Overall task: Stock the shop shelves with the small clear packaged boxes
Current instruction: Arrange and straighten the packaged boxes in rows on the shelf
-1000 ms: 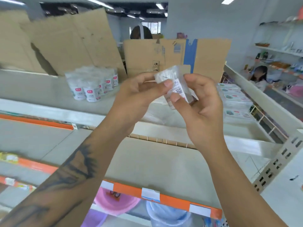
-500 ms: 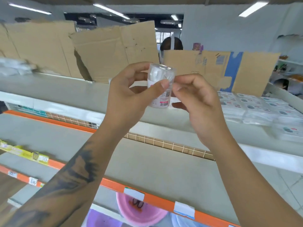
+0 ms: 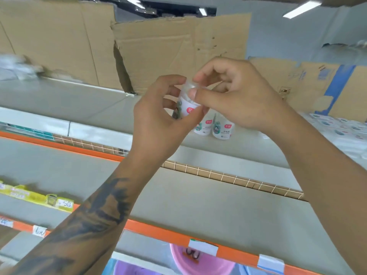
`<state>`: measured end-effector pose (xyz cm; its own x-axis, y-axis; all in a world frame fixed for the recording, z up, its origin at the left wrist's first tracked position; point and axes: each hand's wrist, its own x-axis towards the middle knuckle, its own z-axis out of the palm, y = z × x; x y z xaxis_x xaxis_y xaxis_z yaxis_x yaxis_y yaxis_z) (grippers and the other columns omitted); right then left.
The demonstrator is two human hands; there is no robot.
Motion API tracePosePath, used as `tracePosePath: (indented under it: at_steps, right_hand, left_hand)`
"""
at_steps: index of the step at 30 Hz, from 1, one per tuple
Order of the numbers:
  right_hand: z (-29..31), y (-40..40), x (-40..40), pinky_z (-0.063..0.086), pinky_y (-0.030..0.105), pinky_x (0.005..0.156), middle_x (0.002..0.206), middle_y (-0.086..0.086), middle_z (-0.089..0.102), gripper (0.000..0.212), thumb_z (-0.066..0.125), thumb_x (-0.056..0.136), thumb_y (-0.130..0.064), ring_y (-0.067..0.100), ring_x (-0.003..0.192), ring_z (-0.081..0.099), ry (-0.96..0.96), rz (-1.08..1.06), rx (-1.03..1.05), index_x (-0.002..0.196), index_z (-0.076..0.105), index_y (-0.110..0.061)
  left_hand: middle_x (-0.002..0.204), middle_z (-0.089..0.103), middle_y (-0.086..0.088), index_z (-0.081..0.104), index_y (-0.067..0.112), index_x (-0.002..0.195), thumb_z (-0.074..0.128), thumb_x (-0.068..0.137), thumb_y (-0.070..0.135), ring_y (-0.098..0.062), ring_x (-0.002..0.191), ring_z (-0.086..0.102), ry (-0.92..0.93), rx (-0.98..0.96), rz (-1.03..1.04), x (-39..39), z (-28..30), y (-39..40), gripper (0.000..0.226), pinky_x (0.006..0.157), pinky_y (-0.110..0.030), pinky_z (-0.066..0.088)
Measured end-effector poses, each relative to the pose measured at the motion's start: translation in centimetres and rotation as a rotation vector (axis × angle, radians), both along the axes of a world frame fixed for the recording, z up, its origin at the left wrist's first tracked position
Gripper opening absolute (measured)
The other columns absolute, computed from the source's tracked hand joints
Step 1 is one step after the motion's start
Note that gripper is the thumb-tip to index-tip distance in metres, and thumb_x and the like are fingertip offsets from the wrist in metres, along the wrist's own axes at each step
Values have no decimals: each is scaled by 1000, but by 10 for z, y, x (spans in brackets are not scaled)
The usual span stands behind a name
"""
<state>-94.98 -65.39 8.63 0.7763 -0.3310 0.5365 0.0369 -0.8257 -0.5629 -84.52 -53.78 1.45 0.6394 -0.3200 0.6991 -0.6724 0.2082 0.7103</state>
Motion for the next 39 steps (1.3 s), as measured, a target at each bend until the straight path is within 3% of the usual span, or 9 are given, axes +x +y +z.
tracePosePath:
  at_steps: [4,6,10,12,16,23,28,33,39]
  right_hand:
    - [-4,5,28,59,43,85,108,-3,70,24,80,84,-28,19,73,75,79,11,9,105,68,-24]
    - [-5,1,42,59,41,88,109,-6,70,25,79,83,-29,18,82,72,81,-21,-21,105,68,-27]
    - [-9,-15,61,54,31,90,115,-14,68,28,73,85,-32,14,97,68,153,-87,-140,112,67,-31]
    - [-14,-21,65,51,30,95,117,-17,67,30,70,86,-35,12,106,65,202,-114,-192,116,65,-33]
    - [-23,-31,68,48,37,102,120,-23,64,27,68,90,-35,8,113,59,289,-142,-277,116,62,-37]
    - [-30,-41,72,43,39,108,111,-36,58,29,65,90,-42,10,123,56,340,-184,-310,119,60,-41]
    - [-39,-46,73,41,45,109,120,-15,67,40,53,80,-60,18,120,58,335,-226,-365,118,58,-46]
    - [-42,-49,74,41,49,107,118,-12,68,48,56,77,-59,19,114,60,325,-252,-443,122,61,-41]
    - [-47,-54,73,39,45,102,120,-8,69,41,57,91,-51,27,112,58,359,-280,-581,129,60,-37]
  left_hand:
    - [102,67,16,60,31,126,88,76,44,-3,90,67,3,72,6,31,-13,12,59,69,-22,54]
    - [108,66,16,56,34,131,82,79,54,-1,97,63,-17,163,31,46,-22,19,61,77,-20,51]
    - [119,67,4,61,29,127,57,87,71,-22,107,63,-294,445,214,70,-55,27,58,96,-41,48]
    - [117,70,1,67,27,122,50,89,72,-29,105,65,-398,524,283,77,-74,28,58,101,-44,42]
    - [107,73,4,75,22,107,48,97,67,-27,103,64,-529,471,344,87,-99,27,53,106,-48,38]
    - [108,71,5,74,21,107,47,99,66,-28,105,61,-557,413,365,89,-106,24,53,110,-49,34]
    - [107,71,4,74,20,106,46,99,65,-28,105,61,-574,392,388,89,-109,22,54,111,-49,34]
    - [106,70,4,74,20,106,47,99,65,-28,104,61,-577,383,416,89,-111,21,53,111,-48,33]
    - [104,70,4,74,20,105,48,100,63,-27,102,60,-582,348,426,87,-112,20,51,107,-47,34]
